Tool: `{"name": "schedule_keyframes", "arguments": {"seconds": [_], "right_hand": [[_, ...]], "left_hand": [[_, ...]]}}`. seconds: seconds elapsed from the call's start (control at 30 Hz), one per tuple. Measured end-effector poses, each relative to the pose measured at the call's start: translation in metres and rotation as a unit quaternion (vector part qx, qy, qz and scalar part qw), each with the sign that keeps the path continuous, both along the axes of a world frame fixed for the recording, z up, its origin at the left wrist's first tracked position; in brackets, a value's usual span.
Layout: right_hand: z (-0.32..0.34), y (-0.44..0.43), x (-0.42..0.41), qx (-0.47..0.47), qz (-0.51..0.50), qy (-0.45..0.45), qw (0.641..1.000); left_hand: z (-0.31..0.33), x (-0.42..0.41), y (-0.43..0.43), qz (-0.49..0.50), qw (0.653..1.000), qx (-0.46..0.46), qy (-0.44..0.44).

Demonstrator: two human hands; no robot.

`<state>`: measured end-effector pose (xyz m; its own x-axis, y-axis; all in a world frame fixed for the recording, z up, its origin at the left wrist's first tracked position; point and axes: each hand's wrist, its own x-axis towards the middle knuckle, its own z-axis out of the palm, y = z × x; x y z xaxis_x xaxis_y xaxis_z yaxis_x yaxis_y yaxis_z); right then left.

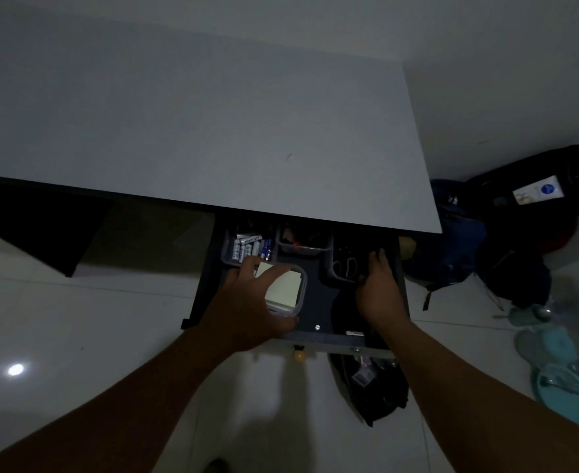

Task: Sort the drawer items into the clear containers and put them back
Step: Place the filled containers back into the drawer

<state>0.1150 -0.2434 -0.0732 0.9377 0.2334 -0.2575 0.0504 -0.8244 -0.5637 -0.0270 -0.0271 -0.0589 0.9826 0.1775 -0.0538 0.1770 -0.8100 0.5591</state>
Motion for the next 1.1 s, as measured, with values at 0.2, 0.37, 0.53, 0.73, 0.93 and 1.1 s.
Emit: {"name": "schedule_keyframes", "arguments": {"seconds": [0.2, 0.37, 0.53, 0.73, 0.93, 1.1], "right_hand": [[0.027, 0.019, -0.040, 0.065, -0.027, -0.083, 0.994], [0.036, 0.038, -0.042, 0.092, 0.050, 0.191, 0.976], [0.021, 0.028, -0.032, 0.152, 0.029, 0.228, 0.961], [0.013, 0.023, -0.030, 0.063, -0.014, 0.172, 0.983], [0.004, 0.030, -0.021, -0.013, 0.013, 0.190, 0.982], [0.022, 0.016, -0.029, -0.032, 0.107, 0.102, 0.988]], "left_hand": [[-0.005, 0.003, 0.000, 0.014, 1.000, -0.024, 0.006], [-0.022, 0.015, -0.001, -0.002, 0.999, -0.052, 0.014], [-0.009, 0.022, -0.007, 0.002, 0.981, -0.160, 0.111], [-0.011, 0.030, -0.009, -0.017, 0.972, -0.213, 0.096], [-0.008, 0.035, 0.001, -0.026, 0.978, -0.185, 0.095], [0.005, 0.017, 0.008, -0.064, 0.989, -0.110, 0.079]]}}
